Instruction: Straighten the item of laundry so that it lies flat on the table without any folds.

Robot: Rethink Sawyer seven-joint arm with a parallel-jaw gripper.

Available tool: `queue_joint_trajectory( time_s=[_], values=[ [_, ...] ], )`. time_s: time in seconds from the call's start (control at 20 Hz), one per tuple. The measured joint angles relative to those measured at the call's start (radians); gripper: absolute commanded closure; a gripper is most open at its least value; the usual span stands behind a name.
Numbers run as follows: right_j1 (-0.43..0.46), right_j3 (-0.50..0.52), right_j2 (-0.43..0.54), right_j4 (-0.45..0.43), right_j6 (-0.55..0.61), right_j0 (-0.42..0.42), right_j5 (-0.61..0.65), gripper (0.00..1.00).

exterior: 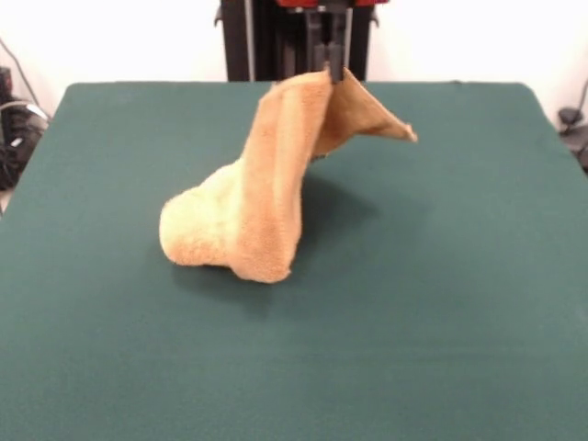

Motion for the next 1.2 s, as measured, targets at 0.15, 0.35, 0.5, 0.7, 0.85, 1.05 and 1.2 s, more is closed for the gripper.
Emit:
queue_joint_trajectory(
  time_s=[0.15, 0.35, 0.5, 0.7, 0.85, 1.05, 1.2],
  values=[
    [0.008, -0.016, -0.026, 0.020, 0.001, 0.043, 0.000, 1.00],
    [0.028, -0.052, -0.068, 0.047, 0.007, 0.099, 0.000, 1.00],
    [0.049, -0.086, -0.100, 0.064, 0.013, 0.139, 0.000, 1.00],
    [0.074, -0.116, -0.131, 0.087, 0.026, 0.172, 0.000, 1.00],
    [0.100, -0.144, -0.161, 0.090, 0.034, 0.193, 0.000, 1.00],
    [0.145, -0.187, -0.209, 0.090, 0.039, 0.227, 0.000, 1.00],
    [0.199, -0.227, -0.248, 0.091, 0.048, 0.258, -0.007, 1.00]
  ],
)
